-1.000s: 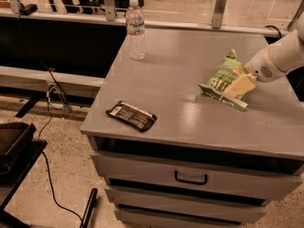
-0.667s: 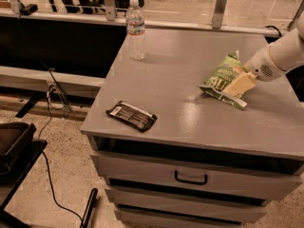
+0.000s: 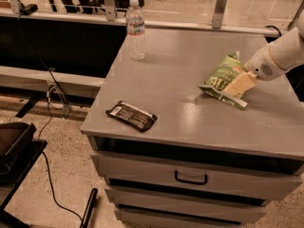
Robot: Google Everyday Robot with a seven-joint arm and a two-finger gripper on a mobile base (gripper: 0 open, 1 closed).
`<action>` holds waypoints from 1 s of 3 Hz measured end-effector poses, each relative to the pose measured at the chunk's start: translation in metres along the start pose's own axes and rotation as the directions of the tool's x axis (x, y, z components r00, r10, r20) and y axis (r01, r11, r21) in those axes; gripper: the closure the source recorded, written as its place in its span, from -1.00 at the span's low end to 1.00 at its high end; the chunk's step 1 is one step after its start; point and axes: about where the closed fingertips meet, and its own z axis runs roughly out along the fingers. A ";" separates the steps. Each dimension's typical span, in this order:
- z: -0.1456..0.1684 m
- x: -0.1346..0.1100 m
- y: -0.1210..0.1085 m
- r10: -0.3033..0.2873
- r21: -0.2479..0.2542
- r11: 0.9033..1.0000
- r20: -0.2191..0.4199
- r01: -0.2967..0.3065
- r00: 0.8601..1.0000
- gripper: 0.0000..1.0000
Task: Pick green jalapeno chip bag
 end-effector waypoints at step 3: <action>-0.001 0.000 0.000 0.000 0.000 1.000 0.000 0.000 1.000 1.00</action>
Offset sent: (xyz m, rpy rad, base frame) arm -0.0263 -0.0311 0.0992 0.3598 -0.2631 0.1037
